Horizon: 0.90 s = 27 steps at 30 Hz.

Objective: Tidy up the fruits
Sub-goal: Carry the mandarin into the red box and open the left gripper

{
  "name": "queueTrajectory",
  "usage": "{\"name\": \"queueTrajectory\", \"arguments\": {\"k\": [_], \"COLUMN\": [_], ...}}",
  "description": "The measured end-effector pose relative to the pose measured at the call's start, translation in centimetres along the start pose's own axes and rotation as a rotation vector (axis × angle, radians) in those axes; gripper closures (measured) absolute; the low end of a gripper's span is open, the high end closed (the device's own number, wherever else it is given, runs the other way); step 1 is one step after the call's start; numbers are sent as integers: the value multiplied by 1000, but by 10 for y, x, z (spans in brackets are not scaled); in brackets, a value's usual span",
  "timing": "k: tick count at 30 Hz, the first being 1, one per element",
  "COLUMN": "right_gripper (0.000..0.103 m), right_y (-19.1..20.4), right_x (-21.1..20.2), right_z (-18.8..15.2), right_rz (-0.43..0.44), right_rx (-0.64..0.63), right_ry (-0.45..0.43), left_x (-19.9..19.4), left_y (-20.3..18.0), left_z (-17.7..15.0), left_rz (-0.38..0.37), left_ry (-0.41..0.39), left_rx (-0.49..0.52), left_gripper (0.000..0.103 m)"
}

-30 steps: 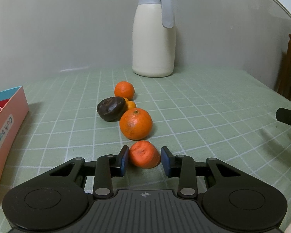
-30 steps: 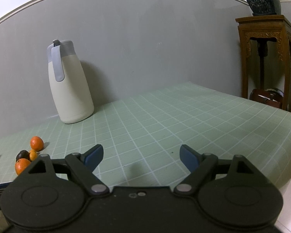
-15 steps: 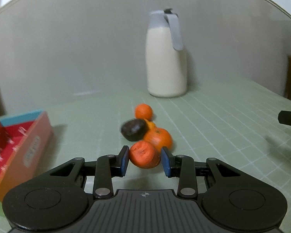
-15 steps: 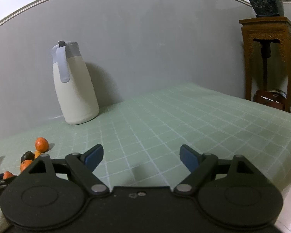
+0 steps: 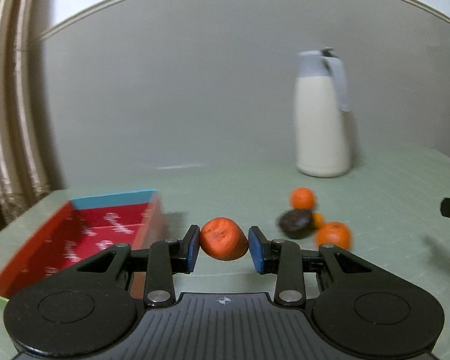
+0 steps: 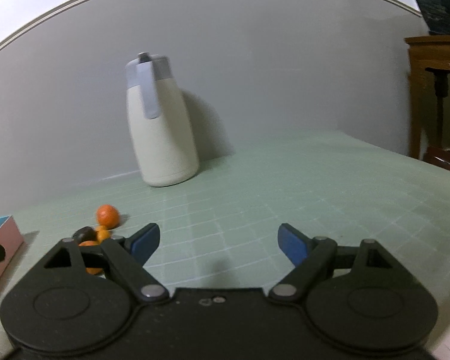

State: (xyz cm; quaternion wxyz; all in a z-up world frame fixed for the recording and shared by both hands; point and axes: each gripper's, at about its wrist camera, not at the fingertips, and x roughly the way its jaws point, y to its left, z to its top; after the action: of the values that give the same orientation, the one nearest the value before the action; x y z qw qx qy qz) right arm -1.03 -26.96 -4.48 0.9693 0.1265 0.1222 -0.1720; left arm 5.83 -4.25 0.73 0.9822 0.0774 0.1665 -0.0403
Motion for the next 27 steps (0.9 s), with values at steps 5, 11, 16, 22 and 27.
{"name": "queueTrajectory", "arguments": {"k": [5,11,16,22,27], "right_gripper": [18,18,18,18,18], "right_y": [22,43,56,71,84], "right_x": [3,4,5,9,13], "right_z": [-3,-5,-7,-8,-10], "right_rz": [42,82,106,135,163], "right_rx": [-20,-47,-63,-67,-81], "right_ry": [14,24,32,42,50], "left_x": [-1,2,6,19,28], "left_y": [33,62,75,93,102], "left_z": [-2,-6,-11,-18,-23], "left_rz": [83,147,168,172,175], "left_ry": [10,33,63,143,186], "left_rx": [-24,-54,-65,-111,-137], "left_gripper": [67,67,67,67,67]}}
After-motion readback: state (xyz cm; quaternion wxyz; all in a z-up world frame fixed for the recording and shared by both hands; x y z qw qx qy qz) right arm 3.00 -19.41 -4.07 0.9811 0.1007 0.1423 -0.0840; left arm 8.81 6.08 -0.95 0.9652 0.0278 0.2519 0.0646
